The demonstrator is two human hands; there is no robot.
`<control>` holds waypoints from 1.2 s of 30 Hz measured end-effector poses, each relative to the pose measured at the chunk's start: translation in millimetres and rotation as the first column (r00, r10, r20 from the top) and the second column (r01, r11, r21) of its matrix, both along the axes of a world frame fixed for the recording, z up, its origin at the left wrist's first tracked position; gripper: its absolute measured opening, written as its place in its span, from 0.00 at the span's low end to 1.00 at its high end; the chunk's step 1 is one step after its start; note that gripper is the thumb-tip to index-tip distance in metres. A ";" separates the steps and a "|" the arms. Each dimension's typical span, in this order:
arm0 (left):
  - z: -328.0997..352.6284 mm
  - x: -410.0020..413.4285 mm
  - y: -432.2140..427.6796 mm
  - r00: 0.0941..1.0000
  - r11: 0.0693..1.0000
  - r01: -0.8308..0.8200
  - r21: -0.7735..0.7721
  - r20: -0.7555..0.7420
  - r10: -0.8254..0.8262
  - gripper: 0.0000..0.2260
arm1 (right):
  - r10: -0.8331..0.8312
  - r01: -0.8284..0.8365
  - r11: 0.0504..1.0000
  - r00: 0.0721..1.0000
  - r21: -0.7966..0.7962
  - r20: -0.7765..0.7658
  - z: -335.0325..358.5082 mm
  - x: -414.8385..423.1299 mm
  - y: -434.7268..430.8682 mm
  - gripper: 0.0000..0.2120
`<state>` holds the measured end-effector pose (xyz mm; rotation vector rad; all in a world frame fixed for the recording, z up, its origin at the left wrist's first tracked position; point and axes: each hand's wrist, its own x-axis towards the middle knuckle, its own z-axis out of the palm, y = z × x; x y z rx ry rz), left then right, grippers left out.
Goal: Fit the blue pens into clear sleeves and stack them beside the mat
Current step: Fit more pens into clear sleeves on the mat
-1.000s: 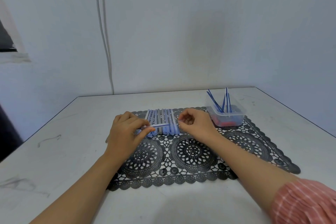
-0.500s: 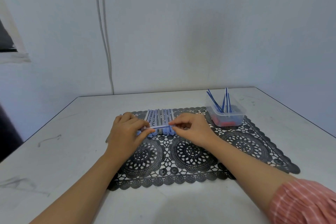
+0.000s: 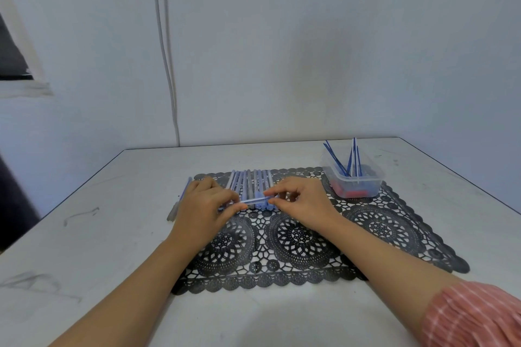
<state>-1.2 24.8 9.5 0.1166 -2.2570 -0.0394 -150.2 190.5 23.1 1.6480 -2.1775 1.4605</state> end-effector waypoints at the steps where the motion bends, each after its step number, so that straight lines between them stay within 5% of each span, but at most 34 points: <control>1: 0.0 -0.1 0.2 1.000 1.000 -0.001 -0.003 0.005 0.001 0.22 | -0.002 0.002 1.000 1.000 -0.006 -0.016 -0.2 0.1 0.1 0.10; 9: 1.0 -1.5 1.8 1.000 1.000 0.018 0.011 0.013 -0.018 0.27 | -0.004 -0.003 0.999 0.982 -0.033 -0.190 -4.4 -2.9 -3.3 0.07; 19: 4.9 0.8 3.9 1.000 1.000 0.025 -0.009 -0.002 -0.025 0.16 | 0.019 -0.023 1.000 0.955 -0.012 -0.296 -6.3 -4.8 -2.2 0.10; 26: 5.4 1.4 5.0 1.000 1.000 0.015 -0.006 -0.027 -0.015 0.17 | 0.011 0.009 0.997 0.972 0.083 -0.234 -0.9 -2.7 1.5 0.15; 32: 4.2 0.8 3.9 1.000 1.000 0.012 -0.021 -0.022 -0.013 0.17 | -0.032 0.057 0.995 0.958 0.078 -0.286 -8.5 -11.3 -2.9 0.06; 36: 4.6 0.7 3.6 0.999 0.999 0.023 -0.032 -0.029 -0.023 0.17 | -0.028 0.048 0.997 0.954 0.063 -0.298 -7.5 -8.9 -1.1 0.12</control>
